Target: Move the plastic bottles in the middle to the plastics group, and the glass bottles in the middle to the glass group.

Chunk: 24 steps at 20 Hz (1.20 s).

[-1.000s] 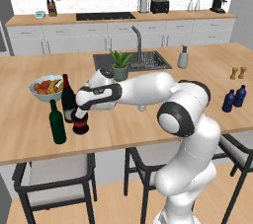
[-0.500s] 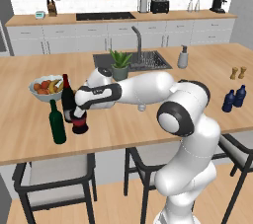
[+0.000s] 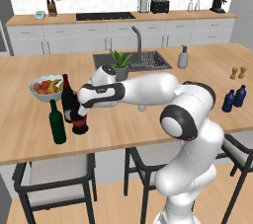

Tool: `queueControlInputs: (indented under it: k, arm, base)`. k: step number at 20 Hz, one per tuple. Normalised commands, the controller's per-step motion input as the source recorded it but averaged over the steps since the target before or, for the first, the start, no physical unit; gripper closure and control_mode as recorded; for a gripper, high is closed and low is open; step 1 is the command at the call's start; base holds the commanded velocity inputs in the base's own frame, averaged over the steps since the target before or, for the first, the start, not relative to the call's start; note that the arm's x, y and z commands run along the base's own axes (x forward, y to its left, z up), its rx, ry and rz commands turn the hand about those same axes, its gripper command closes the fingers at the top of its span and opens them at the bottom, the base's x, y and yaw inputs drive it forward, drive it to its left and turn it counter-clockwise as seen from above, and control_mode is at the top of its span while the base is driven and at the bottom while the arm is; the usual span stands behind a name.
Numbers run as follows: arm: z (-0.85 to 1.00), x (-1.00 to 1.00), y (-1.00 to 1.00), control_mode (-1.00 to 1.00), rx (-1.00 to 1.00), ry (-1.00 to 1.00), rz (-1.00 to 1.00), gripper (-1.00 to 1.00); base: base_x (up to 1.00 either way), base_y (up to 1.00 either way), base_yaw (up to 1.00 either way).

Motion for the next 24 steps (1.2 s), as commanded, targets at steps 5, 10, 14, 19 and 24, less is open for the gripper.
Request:
queueControlInputs:
  k: [5, 10, 14, 19, 24]
  arm:
    - [0.22, -0.41, -0.54, -1.0, 0.06, -0.08, -0.04, -1.0]
    - [0.22, -0.35, -0.69, -1.0, 0.05, -0.03, -0.05, -1.0]
    - [0.2, -0.02, -0.84, -1.0, 0.0, 0.0, -0.13, -1.0]
    - [0.29, 0.02, -0.8, -1.0, -0.04, 0.1, -0.25, -1.0]
    - [0.11, 0.1, -0.38, -1.0, -0.22, 0.13, -0.36, -1.0]
  base:
    - [0.0, 0.0, 0.0]
    - [0.0, 0.0, 0.0]
    - [0.0, 0.0, 0.0]
    - [0.0, 0.0, 0.0]
    - [0.0, 0.0, 0.0]
